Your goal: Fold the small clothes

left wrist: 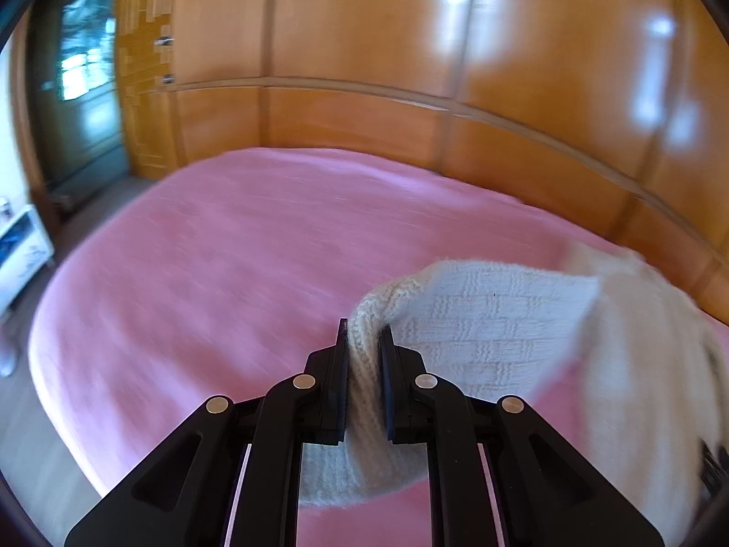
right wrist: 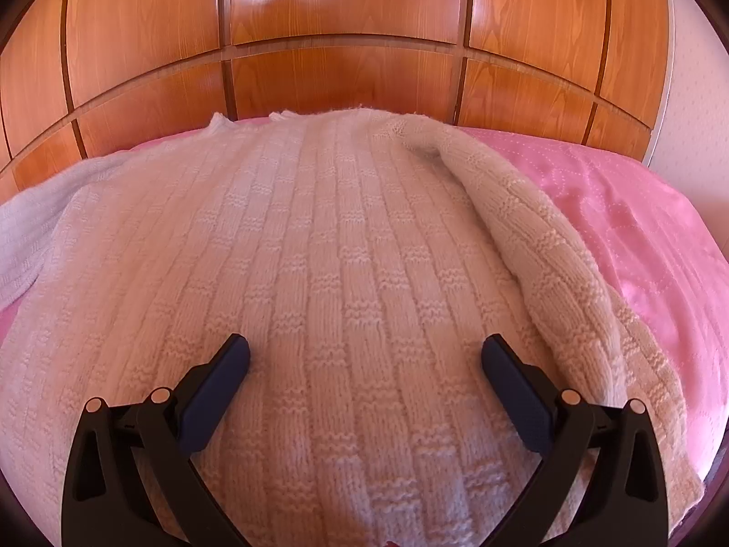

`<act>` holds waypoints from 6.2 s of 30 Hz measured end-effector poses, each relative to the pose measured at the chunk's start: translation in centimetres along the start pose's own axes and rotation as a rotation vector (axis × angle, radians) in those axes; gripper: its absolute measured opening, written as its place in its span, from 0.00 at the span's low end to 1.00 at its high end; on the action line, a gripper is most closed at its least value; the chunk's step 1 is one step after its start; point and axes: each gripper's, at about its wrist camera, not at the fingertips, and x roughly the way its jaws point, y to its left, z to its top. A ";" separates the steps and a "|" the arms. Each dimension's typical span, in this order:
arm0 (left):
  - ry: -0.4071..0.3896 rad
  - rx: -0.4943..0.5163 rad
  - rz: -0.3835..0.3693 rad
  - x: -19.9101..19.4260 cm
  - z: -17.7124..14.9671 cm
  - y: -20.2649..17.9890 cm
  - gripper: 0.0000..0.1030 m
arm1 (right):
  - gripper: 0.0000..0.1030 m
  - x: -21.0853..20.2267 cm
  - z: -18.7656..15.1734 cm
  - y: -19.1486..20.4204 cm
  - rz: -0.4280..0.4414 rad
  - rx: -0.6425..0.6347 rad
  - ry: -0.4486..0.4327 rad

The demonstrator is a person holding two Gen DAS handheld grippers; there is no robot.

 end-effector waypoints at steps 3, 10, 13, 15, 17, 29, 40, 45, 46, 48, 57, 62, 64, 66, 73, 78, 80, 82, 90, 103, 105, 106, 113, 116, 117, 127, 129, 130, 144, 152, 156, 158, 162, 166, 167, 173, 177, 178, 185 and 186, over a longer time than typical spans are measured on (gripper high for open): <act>0.038 -0.020 0.098 3.7 1.1 2.2 0.10 | 0.98 0.0 0.0 0.0 0.003 0.001 0.001; 0.099 -0.139 0.274 6.3 -0.2 5.0 0.49 | 0.98 -0.1 0.0 0.0 0.001 0.001 0.001; 0.014 -0.147 0.172 3.5 -2.0 1.8 0.57 | 0.98 0.0 0.0 0.0 -0.001 0.000 0.001; -0.007 -0.081 0.082 1.6 -3.5 -2.0 0.67 | 0.98 0.0 0.0 0.0 -0.003 0.000 0.002; -0.032 -0.042 -0.022 -0.3 -5.2 -5.8 0.71 | 0.98 0.1 0.1 0.0 -0.004 0.000 0.009; 0.100 0.362 -0.330 -3.3 -15.0 -23.4 0.75 | 0.98 -6.0 0.1 -6.8 0.085 0.125 -0.055; 0.106 0.342 -0.335 -2.1 -14.2 -23.4 0.81 | 0.73 -7.0 -3.8 -19.4 -0.047 0.391 0.062; 0.114 0.342 -0.338 -1.6 -13.9 -23.8 0.83 | 0.59 -6.6 -5.3 -18.6 0.006 0.359 0.099; 0.113 0.344 -0.336 -1.6 -13.9 -23.8 0.83 | 0.44 -6.7 -5.3 -18.0 0.012 0.328 0.097; 0.113 0.345 -0.336 -1.6 -13.9 -23.6 0.84 | 0.26 -6.8 -5.0 -17.1 0.029 0.298 0.097; 0.117 0.339 -0.341 -1.6 -14.0 -23.3 0.85 | 0.07 -6.8 -0.8 -20.0 -0.120 0.155 0.043; 0.121 0.343 -0.343 -1.5 -14.2 -23.4 0.87 | 0.07 -5.3 2.9 -24.2 -0.302 0.067 0.008; 0.126 0.349 -0.347 -1.4 -14.2 -23.5 0.89 | 0.07 -4.3 4.4 -25.9 -0.375 0.050 -0.006; 0.130 0.354 -0.346 -1.3 -14.2 -23.7 0.90 | 0.07 -3.2 6.0 -27.7 -0.451 0.037 -0.022; 0.138 0.349 -0.372 -0.8 -14.2 -23.8 0.95 | 0.10 2.8 9.4 -34.0 -0.606 0.155 0.000; 0.141 0.354 -0.384 -0.5 -14.3 -23.9 0.96 | 0.64 5.8 7.4 -34.2 -0.542 0.267 0.070; 0.139 0.353 -0.385 -0.5 -14.3 -24.0 0.96 | 0.68 4.7 6.9 -32.5 -0.511 0.270 0.030; 0.138 0.353 -0.386 -0.5 -14.3 -23.9 0.96 | 0.78 2.2 6.5 -30.6 -0.456 0.272 -0.057; 0.143 0.354 -0.381 -0.6 -14.4 -24.0 0.96 | 0.80 -2.5 3.6 -21.4 0.023 0.286 -0.038; 0.095 0.253 -0.307 -4.8 -15.5 -15.6 0.96 | 0.55 -6.2 -3.9 -14.4 0.328 0.266 0.118; 0.136 0.230 -0.332 -4.8 -16.5 -14.2 0.84 | 0.50 -6.8 -4.6 -14.3 0.375 0.284 0.131; 0.118 0.231 -0.330 -5.3 -16.8 -14.0 0.78 | 0.43 -7.2 -5.2 -14.0 0.392 0.294 0.136; 0.137 0.313 -0.447 -7.7 -18.3 -15.8 0.15 | 0.13 -8.2 -5.0 -12.1 0.451 0.272 0.136; 0.146 0.303 -0.506 -8.6 -17.6 -15.1 0.07 | 0.12 -9.6 -4.3 -12.6 0.447 0.260 0.109; 0.151 0.289 -0.531 -9.0 -17.2 -14.6 0.06 | 0.12 -9.8 -4.0 -12.8 0.453 0.265 0.102; 0.203 0.306 -0.573 -10.4 -17.5 -11.8 0.05 | 0.08 -12.9 -5.5 -14.5 0.439 0.226 0.106; 0.251 0.278 -0.573 -9.0 -18.3 -11.6 0.07 | 0.13 -11.6 -6.4 -14.3 0.378 0.217 0.145; 0.259 0.260 -0.573 -8.6 -18.4 -11.5 0.17 | 0.20 -11.1 -6.6 -14.2 0.352 0.213 0.155; 0.219 -0.201 -0.428 -3.2 -12.3 -3.4 0.75 | 0.98 -8.1 1.5 -8.8 0.118 0.095 -0.030; 0.169 -0.497 -0.333 0.9 -7.9 3.5 0.75 | 0.98 0.5 4.1 -5.8 -0.055 -0.029 0.053; 0.151 -0.566 -0.289 2.7 -6.4 5.4 0.75 | 0.98 2.5 3.7 -7.1 0.006 0.040 0.132; 0.139 -0.585 -0.291 3.9 -5.7 6.0 0.75 | 0.98 2.7 3.5 -7.9 0.038 0.074 0.138; 0.097 -0.683 -0.271 5.5 -4.8 7.4 0.66 | 0.98 2.6 3.3 -8.4 0.041 0.089 0.125; 0.092 -0.664 -0.165 7.5 -3.8 8.0 0.29 | 0.98 2.4 3.2 -8.3 0.025 0.080 0.120; 0.102 -0.629 -0.120 8.0 -3.5 7.9 0.21 | 0.98 2.2 3.2 -7.9 0.026 0.081 0.121; 0.105 -0.529 -0.017 8.3 -0.1 7.5 0.07 | 0.98 2.1 3.3 -7.8 0.030 0.086 0.120; 0.023 -0.508 -0.027 6.1 3.5 5.4 0.07 | 0.98 2.0 3.3 -7.8 0.029 0.088 0.118; 0.009 -0.489 -0.037 5.8 4.3 4.3 0.07 | 0.98 2.1 3.3 -7.8 0.029 0.089 0.117; -0.088 -0.214 -0.158 3.2 7.6 -9.1 0.07 | 0.98 2.0 3.4 -7.9 0.028 0.091 0.113; -0.090 -0.175 -0.178 3.1 7.6 -11.4 0.07 | 0.98 1.9 3.4 -7.9 0.028 0.091 0.112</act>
